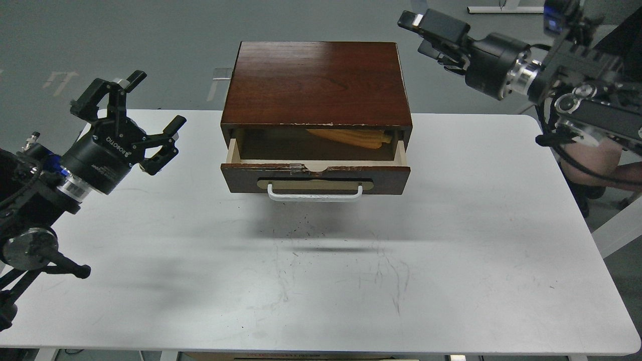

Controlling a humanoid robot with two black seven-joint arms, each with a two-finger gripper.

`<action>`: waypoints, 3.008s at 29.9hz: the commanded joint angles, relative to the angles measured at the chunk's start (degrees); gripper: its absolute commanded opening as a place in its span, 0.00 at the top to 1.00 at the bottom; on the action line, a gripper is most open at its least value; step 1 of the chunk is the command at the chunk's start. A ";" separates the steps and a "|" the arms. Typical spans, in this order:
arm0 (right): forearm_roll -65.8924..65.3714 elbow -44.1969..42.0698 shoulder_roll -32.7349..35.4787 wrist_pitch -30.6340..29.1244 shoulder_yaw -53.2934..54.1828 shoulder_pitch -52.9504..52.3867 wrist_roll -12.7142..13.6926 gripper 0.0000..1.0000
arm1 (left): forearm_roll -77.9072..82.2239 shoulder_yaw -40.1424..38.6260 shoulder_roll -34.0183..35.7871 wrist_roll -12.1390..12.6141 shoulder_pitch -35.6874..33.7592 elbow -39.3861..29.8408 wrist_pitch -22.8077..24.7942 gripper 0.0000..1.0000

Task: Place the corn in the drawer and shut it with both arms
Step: 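Retract the right arm and bring the left gripper to the drawer front, then push the drawer front away from the robot with the left gripper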

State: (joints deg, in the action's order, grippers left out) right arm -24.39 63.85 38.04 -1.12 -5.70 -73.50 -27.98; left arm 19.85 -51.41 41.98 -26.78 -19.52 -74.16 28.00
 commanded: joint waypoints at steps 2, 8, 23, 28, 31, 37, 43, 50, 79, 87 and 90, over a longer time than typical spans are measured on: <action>8.37 -1.35 1.16 1.20 12.70 14.40 -0.02 0.00 | 4.38 -0.10 1.17 -1.22 -0.52 -1.68 0.00 0.01; 14.46 -3.29 0.90 1.20 20.38 25.33 -0.02 0.00 | 18.98 -1.15 2.49 -1.22 -1.31 -9.15 0.00 0.01; 21.67 -4.17 0.81 0.68 20.91 30.87 -0.02 0.00 | 64.32 0.34 -5.67 -1.22 -7.64 -20.93 0.00 0.02; 21.67 -4.17 0.98 0.50 20.91 31.92 -0.02 0.00 | 77.07 5.87 -10.16 -1.22 -9.31 -20.68 0.00 0.07; 21.67 -4.08 1.07 0.32 20.82 32.72 -0.02 0.00 | 82.52 8.60 -11.83 -1.22 -9.31 -19.97 0.00 0.12; 21.58 -4.08 1.07 0.32 20.73 33.24 -0.02 0.00 | 84.74 13.26 -12.01 -1.22 -9.40 -17.69 -2.15 0.49; 21.58 -4.08 1.07 0.32 20.20 33.42 -0.02 0.00 | 84.38 14.05 -12.18 -0.03 -8.78 -16.11 -3.30 1.00; 21.58 -4.08 0.98 0.32 20.03 33.77 -0.02 0.00 | 82.11 14.40 -13.32 2.42 -8.70 -11.72 -2.87 1.00; 21.40 -4.17 1.24 0.32 19.68 34.21 -0.02 0.00 | 65.66 13.97 -12.54 6.30 -8.78 -4.41 -1.72 1.00; 21.40 -4.17 1.24 0.41 19.76 35.00 -0.02 0.00 | 64.96 13.44 -12.89 6.30 -8.78 -3.19 -1.98 1.00; 21.40 -4.17 1.24 0.59 19.76 35.26 -0.02 0.00 | 64.87 13.35 -12.97 6.30 -8.96 -2.39 -2.16 1.00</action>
State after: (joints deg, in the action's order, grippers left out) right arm -2.99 59.67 39.29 -0.69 14.03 -38.47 -28.00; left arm 84.85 -37.93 29.09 -20.48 -28.31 -77.24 25.97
